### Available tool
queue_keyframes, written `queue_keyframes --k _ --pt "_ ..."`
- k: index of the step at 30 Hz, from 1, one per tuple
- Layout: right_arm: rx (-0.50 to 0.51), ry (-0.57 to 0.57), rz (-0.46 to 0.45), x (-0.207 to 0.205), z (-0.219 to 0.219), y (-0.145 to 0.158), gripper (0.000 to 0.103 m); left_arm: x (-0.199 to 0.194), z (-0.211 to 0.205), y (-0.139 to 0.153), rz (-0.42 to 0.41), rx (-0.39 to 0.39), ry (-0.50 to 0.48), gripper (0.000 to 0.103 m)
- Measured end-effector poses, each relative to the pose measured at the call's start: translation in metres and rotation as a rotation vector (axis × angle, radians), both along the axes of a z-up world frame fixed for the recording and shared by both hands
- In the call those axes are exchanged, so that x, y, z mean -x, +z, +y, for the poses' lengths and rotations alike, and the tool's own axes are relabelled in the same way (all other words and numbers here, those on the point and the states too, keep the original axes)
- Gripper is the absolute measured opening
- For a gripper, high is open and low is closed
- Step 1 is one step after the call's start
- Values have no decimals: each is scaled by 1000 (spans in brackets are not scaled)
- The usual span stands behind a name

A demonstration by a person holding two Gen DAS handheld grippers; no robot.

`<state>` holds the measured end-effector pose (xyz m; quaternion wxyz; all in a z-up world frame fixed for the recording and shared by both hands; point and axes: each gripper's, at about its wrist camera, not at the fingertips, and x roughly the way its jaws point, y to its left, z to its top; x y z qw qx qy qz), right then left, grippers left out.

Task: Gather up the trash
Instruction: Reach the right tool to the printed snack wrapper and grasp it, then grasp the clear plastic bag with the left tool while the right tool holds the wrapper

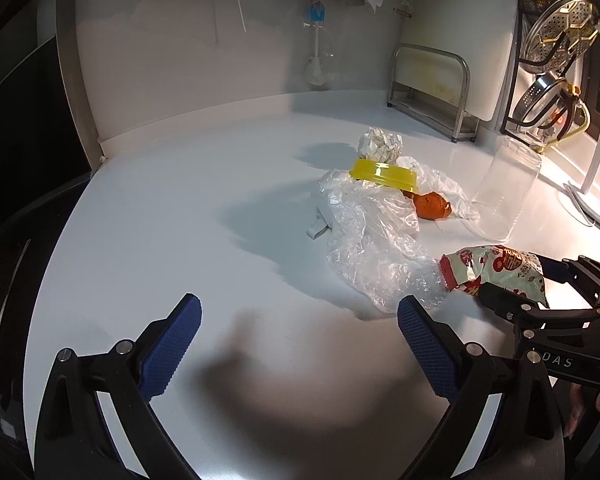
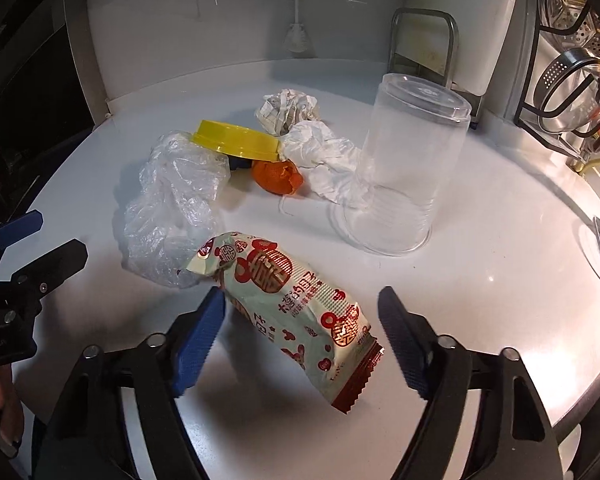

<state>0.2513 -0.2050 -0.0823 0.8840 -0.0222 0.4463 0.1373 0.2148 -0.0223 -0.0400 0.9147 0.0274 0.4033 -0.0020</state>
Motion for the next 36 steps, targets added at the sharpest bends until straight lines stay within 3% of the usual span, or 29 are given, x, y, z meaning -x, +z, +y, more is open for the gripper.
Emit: queue_keyframes --k 1,6,10,15,20,32,36 --pt "-2 6 12 -1 0 -1 56 -1 -1 0 1 0 4 97" --pt "-25 24 1 3 2 0 31 -3 -6 -2 13 -3 19 97" --pt "-45 24 -12 10 0 0 31 -6 -13 -3 22 -9 19 97" --pt "-140 20 -59 21 -13 13 31 -9 -21 -1 15 6 27 97" --pt "-221 31 -119 31 -20 29 31 -20 -33 -5 8 -32 50 97" --pt "-378 -23 -115 29 -51 37 31 -54 -49 -15 52 -80 88 97" --pt "-388 -36 -112 28 -55 37 31 -65 -54 -20 88 -78 86 97"
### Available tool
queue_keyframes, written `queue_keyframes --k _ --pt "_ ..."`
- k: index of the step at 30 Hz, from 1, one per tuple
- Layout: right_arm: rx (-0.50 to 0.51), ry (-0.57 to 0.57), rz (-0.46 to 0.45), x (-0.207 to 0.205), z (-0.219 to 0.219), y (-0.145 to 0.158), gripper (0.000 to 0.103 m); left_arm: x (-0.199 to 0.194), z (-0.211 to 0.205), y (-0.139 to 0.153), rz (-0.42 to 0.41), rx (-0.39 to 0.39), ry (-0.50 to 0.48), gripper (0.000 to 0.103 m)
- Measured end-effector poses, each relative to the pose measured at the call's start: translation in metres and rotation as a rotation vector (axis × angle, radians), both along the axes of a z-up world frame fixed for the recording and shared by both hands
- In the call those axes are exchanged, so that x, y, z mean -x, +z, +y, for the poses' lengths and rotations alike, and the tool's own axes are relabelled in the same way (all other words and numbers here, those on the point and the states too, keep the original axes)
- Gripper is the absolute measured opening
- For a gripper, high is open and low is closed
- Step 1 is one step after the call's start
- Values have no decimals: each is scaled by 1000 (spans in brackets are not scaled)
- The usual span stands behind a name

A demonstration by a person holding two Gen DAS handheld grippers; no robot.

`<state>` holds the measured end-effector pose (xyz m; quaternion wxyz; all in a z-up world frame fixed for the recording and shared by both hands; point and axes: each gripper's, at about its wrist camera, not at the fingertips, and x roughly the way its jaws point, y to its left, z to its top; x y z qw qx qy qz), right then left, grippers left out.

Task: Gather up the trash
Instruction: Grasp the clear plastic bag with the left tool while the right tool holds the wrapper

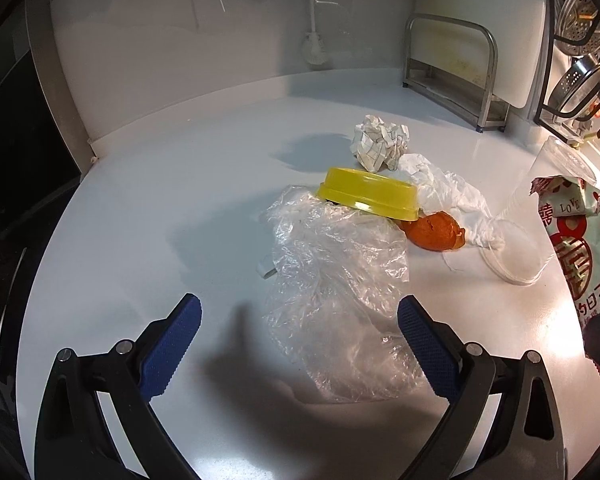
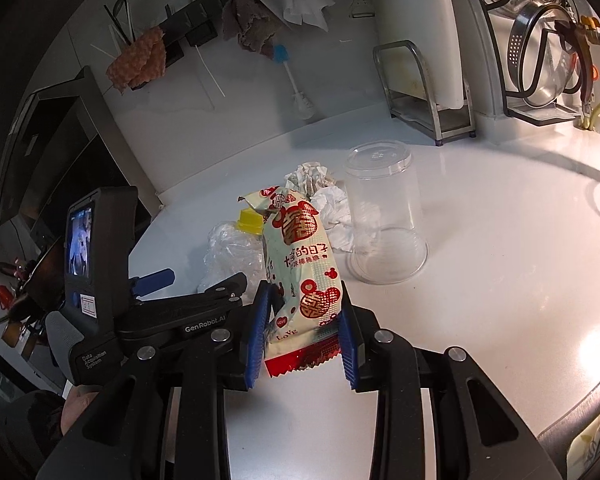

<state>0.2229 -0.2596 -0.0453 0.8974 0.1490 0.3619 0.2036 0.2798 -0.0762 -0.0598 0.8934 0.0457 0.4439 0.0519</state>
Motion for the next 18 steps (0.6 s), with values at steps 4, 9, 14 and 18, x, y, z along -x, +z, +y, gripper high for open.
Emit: queue_keyframes --k 4,9,14,18 --pt "-5 3 0 1 1 -1 31 -9 -4 -7 46 5 -5 96" --pt "-9 3 2 0 0 -1 31 -10 -5 -10 58 19 -30 64" --pt "-6 8 2 1 2 -1 31 -4 -3 -8 52 60 -54 18" --pt "-2 11 0 1 3 -1 31 7 3 -3 24 69 -58 10"
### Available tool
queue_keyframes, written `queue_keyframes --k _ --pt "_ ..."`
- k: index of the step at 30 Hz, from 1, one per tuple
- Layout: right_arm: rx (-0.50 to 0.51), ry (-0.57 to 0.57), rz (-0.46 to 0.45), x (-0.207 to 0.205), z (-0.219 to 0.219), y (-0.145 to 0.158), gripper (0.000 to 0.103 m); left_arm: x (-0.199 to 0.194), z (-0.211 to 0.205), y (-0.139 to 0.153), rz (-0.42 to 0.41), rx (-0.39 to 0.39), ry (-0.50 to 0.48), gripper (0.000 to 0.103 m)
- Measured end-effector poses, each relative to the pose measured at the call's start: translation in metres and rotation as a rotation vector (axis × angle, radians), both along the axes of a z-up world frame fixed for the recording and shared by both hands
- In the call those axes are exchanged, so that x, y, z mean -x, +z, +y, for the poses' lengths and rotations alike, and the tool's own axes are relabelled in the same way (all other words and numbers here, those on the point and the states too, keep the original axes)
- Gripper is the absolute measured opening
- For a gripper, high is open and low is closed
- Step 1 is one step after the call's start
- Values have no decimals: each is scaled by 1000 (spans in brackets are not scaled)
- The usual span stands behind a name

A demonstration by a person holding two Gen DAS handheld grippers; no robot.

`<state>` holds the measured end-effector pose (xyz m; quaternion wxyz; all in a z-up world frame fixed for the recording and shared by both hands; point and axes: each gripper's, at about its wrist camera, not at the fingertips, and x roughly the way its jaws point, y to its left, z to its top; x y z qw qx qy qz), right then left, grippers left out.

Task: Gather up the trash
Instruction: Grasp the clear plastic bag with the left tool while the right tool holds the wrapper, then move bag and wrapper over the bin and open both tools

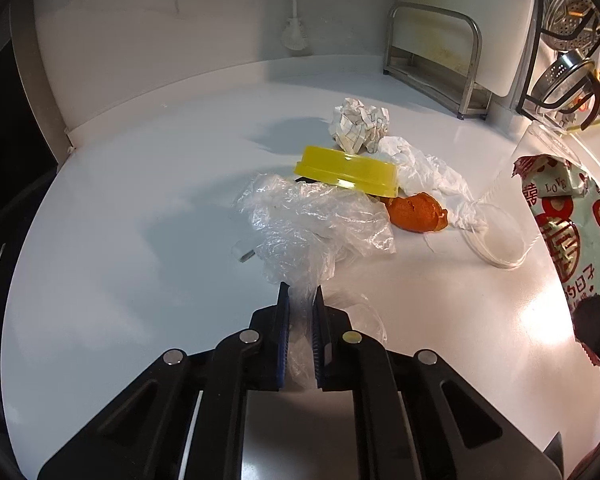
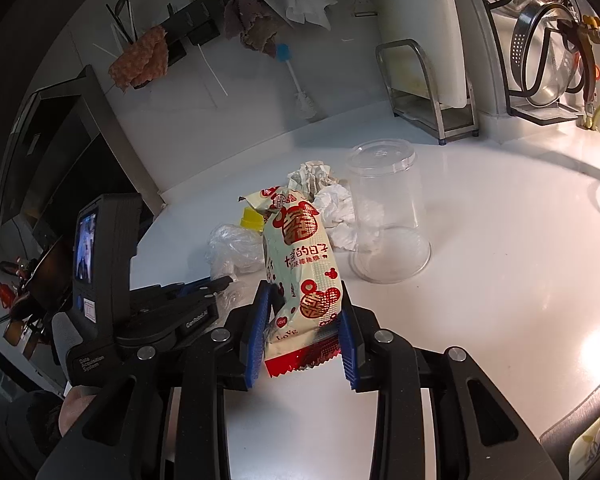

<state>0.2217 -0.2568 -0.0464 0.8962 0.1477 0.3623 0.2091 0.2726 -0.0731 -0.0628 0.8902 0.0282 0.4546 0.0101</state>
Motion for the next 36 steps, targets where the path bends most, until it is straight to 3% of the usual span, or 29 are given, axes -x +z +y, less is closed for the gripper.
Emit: queue_keyframes --k 9,17,31,36 --pt "13 -2 -1 2 2 -1 31 41 23 49 -153 -5 9 9" --pt "41 -16 -11 22 12 3 31 98 18 71 -225 -55 -65 9" --pt "119 -256 -7 199 8 -14 31 213 14 44 -225 -19 -213 9" --pt "85 -324 31 248 16 -30 31 241 14 31 -202 3 -237 9"
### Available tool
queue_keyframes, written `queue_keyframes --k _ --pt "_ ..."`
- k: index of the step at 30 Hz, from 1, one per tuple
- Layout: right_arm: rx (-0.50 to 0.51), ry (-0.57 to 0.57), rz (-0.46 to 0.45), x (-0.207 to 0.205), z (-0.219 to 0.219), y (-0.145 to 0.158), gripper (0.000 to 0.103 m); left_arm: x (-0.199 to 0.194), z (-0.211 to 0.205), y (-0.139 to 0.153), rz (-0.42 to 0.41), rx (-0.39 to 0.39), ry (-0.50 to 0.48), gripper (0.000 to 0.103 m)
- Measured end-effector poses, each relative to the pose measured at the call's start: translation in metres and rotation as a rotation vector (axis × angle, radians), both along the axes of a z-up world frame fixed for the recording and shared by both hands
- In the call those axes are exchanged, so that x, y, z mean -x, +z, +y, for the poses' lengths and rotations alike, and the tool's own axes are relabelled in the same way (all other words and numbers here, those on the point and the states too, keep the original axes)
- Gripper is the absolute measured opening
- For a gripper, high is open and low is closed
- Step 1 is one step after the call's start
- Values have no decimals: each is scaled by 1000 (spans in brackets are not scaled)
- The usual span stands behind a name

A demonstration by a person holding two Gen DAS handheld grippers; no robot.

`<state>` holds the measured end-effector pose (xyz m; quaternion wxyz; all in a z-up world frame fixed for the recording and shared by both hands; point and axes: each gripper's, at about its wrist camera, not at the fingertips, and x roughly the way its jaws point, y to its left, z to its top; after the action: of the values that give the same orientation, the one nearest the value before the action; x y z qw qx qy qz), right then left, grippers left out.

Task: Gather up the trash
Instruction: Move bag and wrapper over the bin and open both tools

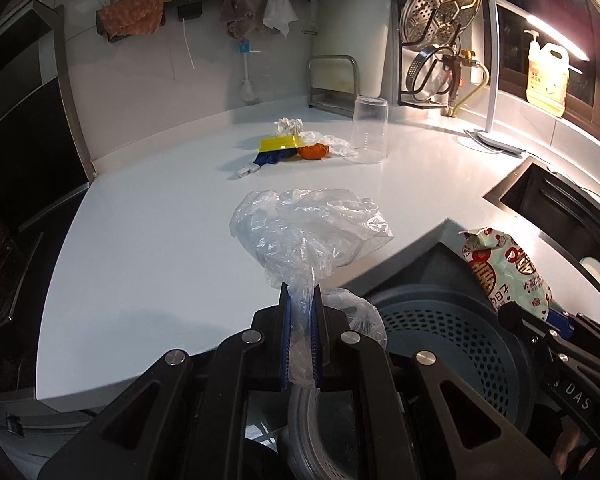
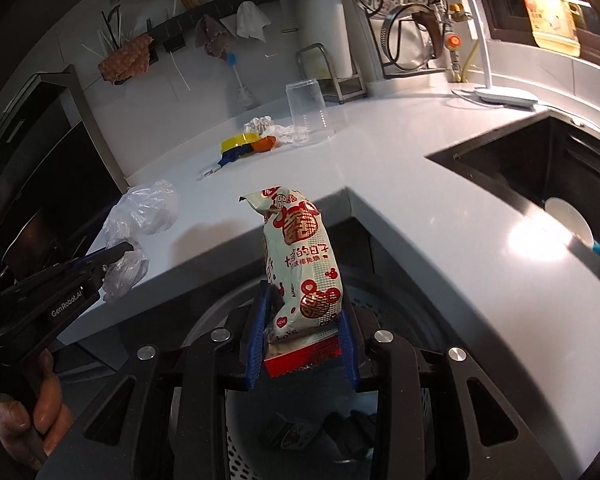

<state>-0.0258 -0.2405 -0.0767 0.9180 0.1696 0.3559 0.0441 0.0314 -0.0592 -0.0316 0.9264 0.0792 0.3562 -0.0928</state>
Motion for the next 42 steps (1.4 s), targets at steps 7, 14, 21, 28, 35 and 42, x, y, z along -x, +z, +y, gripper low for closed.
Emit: queue_keyframes --k 7,14,21,28,35,42 --pt "15 -26 38 39 13 -11 31 25 0 -28 72 16 -35 9" --pt "22 -52 61 58 14 -18 31 42 -7 -34 85 9 -80 9" --pt "21 -45 72 61 16 -22 31 48 -13 -39 111 10 -109 9" --pt "11 -44 87 59 15 -26 31 48 -16 -45 142 13 -126 9" --pt "7 -43 93 57 16 -30 31 47 -15 -49 163 21 -122 9" --pt "6 -51 89 58 15 -30 34 43 -12 -53 180 19 -112 14"
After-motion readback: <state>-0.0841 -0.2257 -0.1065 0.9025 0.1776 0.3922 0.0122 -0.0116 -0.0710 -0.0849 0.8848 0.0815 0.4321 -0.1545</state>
